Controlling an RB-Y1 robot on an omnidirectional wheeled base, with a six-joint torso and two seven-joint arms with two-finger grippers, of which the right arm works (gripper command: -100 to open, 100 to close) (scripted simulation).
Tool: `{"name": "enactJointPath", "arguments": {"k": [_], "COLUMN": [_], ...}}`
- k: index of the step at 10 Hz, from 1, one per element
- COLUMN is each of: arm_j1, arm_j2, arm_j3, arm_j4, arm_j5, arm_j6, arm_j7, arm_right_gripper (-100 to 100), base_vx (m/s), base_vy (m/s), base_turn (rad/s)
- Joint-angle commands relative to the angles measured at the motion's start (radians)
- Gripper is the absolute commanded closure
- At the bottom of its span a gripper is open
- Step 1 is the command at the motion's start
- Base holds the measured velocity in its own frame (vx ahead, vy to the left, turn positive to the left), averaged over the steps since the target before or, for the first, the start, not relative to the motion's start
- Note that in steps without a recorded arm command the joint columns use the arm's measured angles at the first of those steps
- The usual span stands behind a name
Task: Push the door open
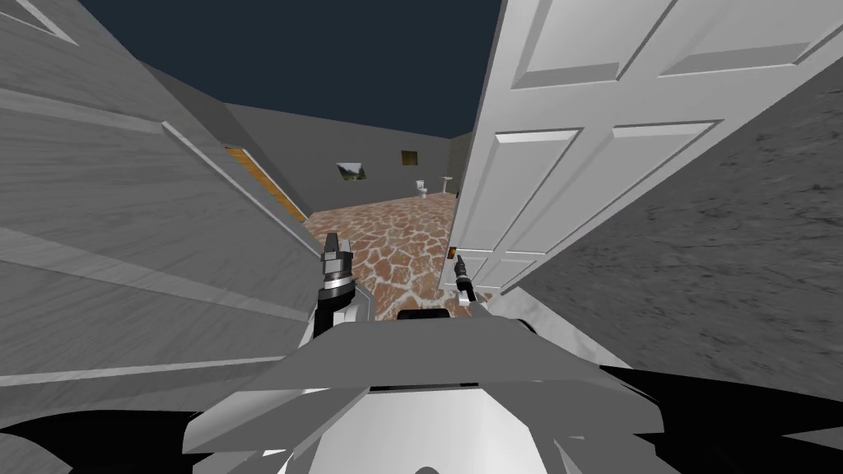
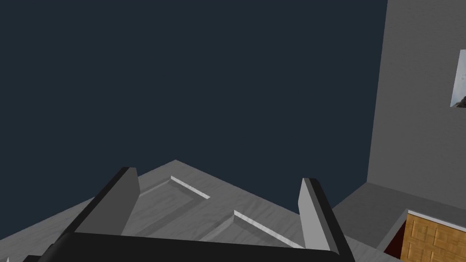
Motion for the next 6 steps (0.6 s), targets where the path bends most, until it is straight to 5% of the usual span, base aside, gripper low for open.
{"name": "enactJointPath", "arguments": {"k": [1, 5, 6], "arm_j1": [0.000, 0.005, 0.005], "arm_j2": [-0.001, 0.001, 0.001], "arm_j3": [-0.003, -0.007, -0.007], "arm_j4": [0.005, 0.005, 0.005], "arm_j5": [-0.002, -0.004, -0.004], "arm_j6": [-0.009, -0.018, -0.018], "arm_j7": [0.001, 0.004, 0.004], "arm_right_gripper": [-100, -100, 100], "base_vx": [0.239, 0.202, -0.019], "base_vy": [-0.032, -0.016, 0.002], "base_turn": [0.029, 0.023, 0.001]}}
